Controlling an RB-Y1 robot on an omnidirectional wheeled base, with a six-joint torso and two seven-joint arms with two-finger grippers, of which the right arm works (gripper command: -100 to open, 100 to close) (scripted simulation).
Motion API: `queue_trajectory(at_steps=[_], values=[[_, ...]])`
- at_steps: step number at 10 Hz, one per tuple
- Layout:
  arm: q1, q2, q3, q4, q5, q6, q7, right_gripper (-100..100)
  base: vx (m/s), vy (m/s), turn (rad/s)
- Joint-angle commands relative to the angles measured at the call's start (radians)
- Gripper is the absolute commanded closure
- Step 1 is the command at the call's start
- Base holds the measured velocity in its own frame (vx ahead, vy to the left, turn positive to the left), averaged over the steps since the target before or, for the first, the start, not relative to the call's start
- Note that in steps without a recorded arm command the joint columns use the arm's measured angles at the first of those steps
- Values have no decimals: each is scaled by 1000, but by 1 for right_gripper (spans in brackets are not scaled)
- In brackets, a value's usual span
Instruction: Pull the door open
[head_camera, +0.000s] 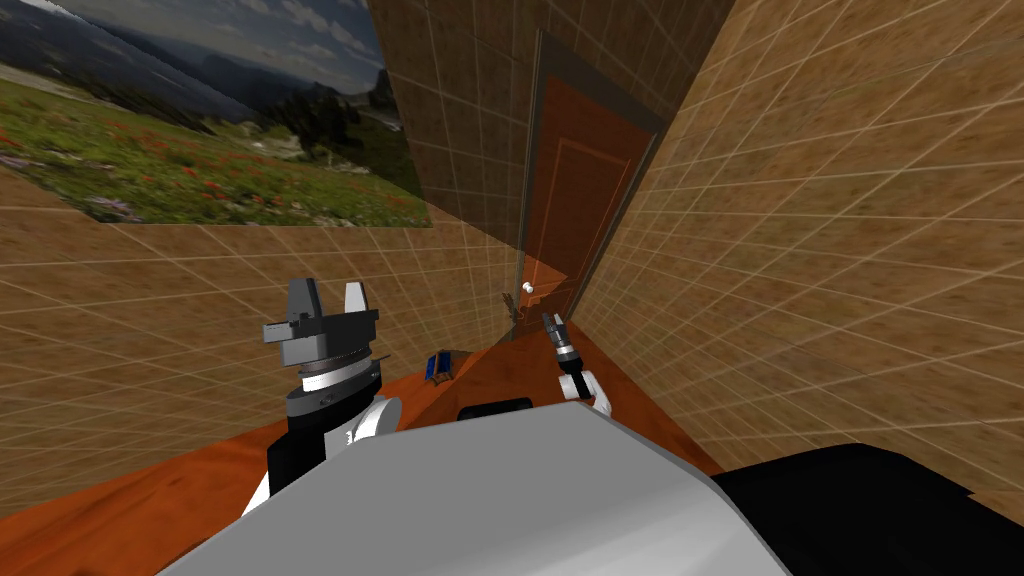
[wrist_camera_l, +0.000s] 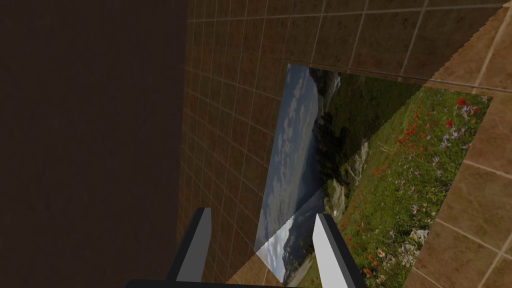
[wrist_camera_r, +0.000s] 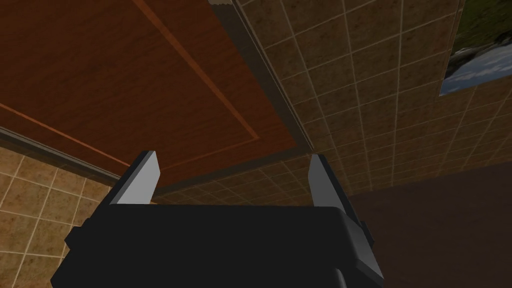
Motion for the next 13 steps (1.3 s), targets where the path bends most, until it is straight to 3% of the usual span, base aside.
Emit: queue_trajectory(at_steps=[1, 7, 8, 13], values=[[-18, -6, -7, 48, 11, -9, 30, -100, 73, -23, 30], [-83, -22, -32, 232, 50, -51, 140, -100, 101, -45, 28], [-83, -22, -32, 232, 50, -51, 140, -100, 68, -30, 10], [-135, -34, -51, 377, 82, -84, 228, -100, 76, -36, 25]])
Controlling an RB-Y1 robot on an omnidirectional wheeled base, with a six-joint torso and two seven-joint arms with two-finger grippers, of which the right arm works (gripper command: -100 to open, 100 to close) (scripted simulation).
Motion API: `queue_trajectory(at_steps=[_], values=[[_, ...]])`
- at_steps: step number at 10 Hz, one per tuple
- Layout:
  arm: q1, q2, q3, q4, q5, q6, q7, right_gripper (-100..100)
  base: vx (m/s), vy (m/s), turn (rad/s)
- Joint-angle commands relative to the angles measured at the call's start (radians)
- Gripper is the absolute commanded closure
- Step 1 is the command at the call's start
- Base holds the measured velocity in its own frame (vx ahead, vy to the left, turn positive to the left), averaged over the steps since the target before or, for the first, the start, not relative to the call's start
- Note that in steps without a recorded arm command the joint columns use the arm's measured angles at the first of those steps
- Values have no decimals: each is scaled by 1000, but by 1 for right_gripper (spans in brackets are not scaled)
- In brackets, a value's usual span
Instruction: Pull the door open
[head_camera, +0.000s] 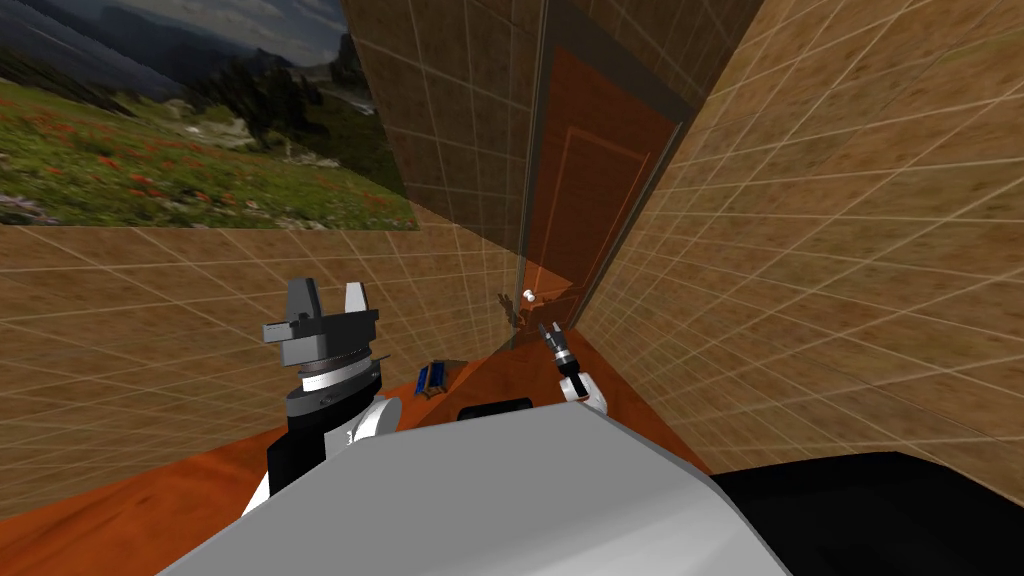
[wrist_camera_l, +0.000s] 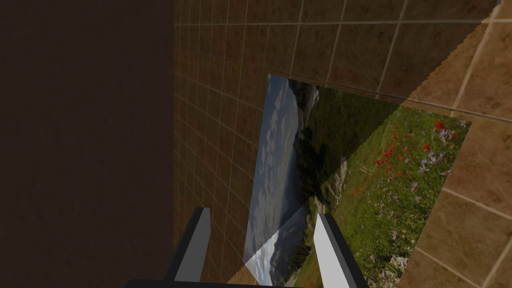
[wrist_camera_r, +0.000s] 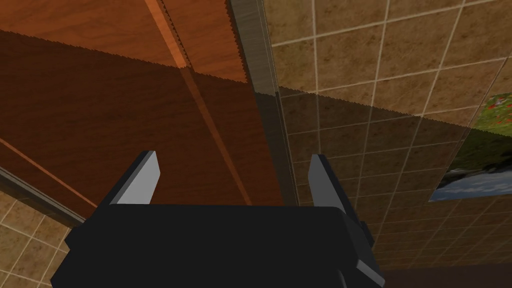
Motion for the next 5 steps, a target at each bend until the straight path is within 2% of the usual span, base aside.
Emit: queue_trajectory(at_steps=[1, 5], values=[[-9, 1, -4, 39, 11, -10, 31, -100, 114, -34, 21], [-47, -7, -19, 145, 34, -34, 94, -100, 96, -46, 23]])
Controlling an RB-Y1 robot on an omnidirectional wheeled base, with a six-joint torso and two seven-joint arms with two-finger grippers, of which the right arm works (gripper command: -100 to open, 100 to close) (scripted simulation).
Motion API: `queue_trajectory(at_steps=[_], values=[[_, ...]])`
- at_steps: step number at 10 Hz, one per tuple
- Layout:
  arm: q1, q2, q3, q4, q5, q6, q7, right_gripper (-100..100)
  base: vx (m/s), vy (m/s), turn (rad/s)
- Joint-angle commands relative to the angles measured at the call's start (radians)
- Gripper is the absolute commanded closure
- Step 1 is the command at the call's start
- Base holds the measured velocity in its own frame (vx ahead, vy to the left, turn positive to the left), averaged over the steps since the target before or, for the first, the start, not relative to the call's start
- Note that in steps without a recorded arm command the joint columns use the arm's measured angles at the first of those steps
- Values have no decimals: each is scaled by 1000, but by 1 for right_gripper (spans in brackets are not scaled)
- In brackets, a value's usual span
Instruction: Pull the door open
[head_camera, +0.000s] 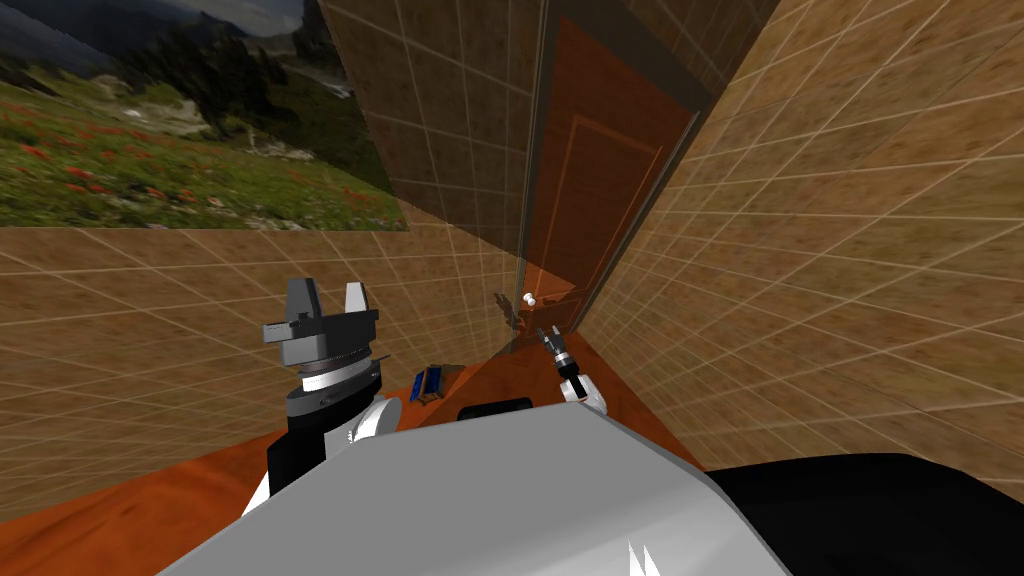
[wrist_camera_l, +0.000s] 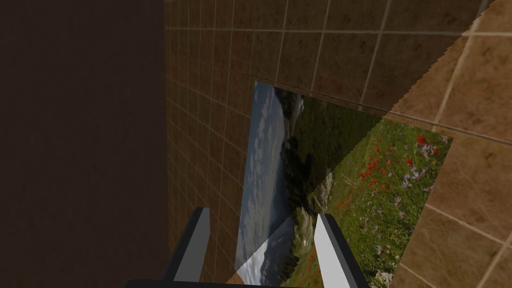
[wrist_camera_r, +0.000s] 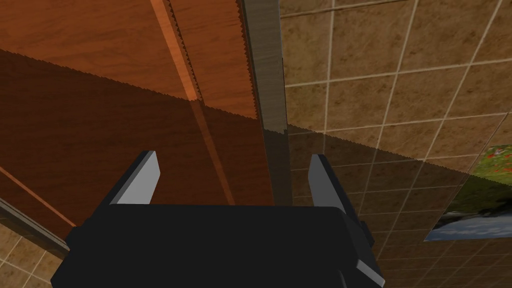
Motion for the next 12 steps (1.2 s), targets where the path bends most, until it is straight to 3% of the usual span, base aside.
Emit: queue_trajectory(at_steps=[1, 12], values=[[-11, -1, -4, 29, 3, -10, 15, -100, 59, -24, 12], [-93, -17, -35, 260, 53, -63, 153, -100, 83, -34, 18]])
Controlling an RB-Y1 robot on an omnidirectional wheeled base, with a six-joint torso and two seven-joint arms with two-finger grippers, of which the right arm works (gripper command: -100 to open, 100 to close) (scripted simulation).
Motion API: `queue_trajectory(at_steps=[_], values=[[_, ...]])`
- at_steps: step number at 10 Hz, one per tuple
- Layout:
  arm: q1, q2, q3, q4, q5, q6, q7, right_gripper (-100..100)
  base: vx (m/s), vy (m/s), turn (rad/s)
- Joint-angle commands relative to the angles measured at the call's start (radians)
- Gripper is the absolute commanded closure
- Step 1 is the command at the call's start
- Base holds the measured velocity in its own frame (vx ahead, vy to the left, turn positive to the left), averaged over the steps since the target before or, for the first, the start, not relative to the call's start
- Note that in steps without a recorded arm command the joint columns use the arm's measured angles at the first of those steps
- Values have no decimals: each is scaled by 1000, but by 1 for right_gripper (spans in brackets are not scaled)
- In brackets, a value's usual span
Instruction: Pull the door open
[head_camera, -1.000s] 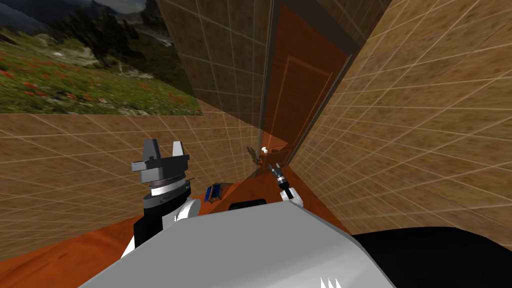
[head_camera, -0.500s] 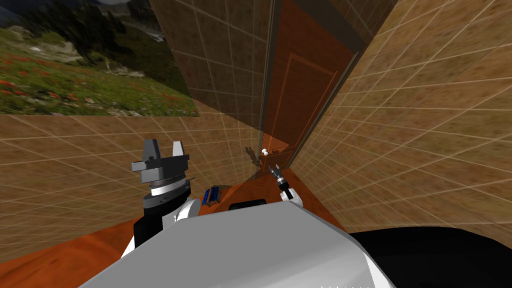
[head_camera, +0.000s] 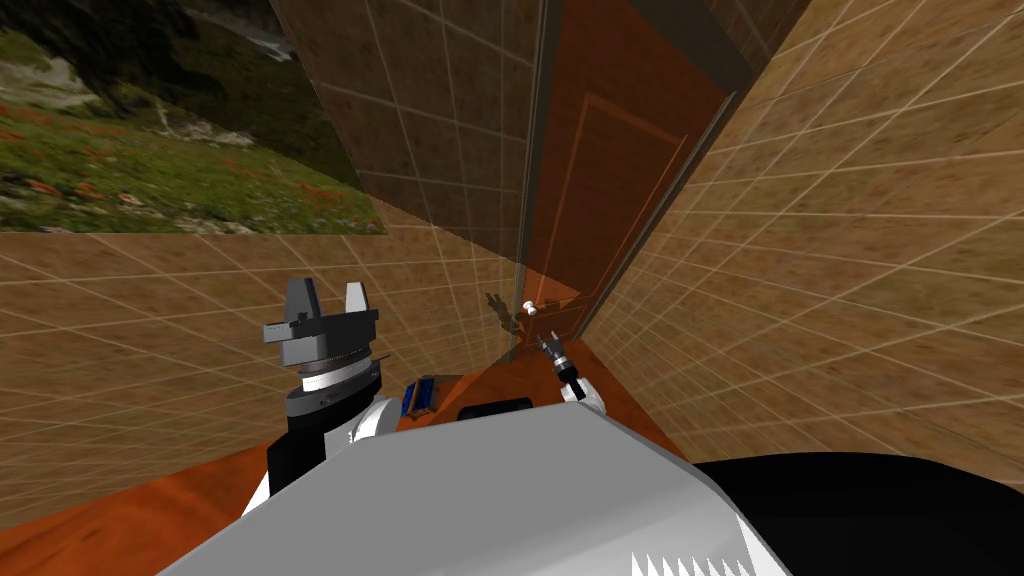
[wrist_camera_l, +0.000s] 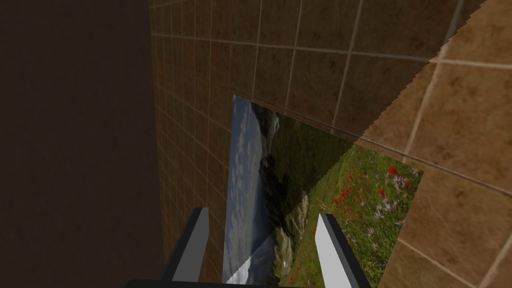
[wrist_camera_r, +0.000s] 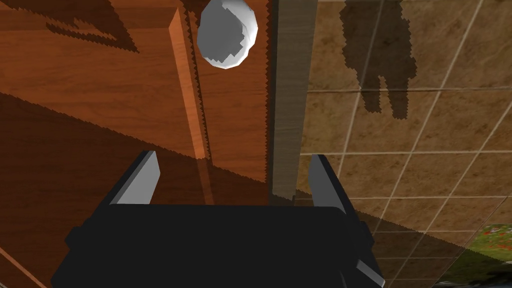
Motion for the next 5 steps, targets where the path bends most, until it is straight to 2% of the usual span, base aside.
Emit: queue_trajectory(at_steps=[1, 4, 5], values=[[-11, -2, -4, 33, 9, -6, 23, -100, 89, -31, 21], [-34, -6, -13, 97, 23, -21, 61, -100, 116, -46, 19], [-36, -7, -14, 103, 24, -22, 65, -100, 107, -34, 15]])
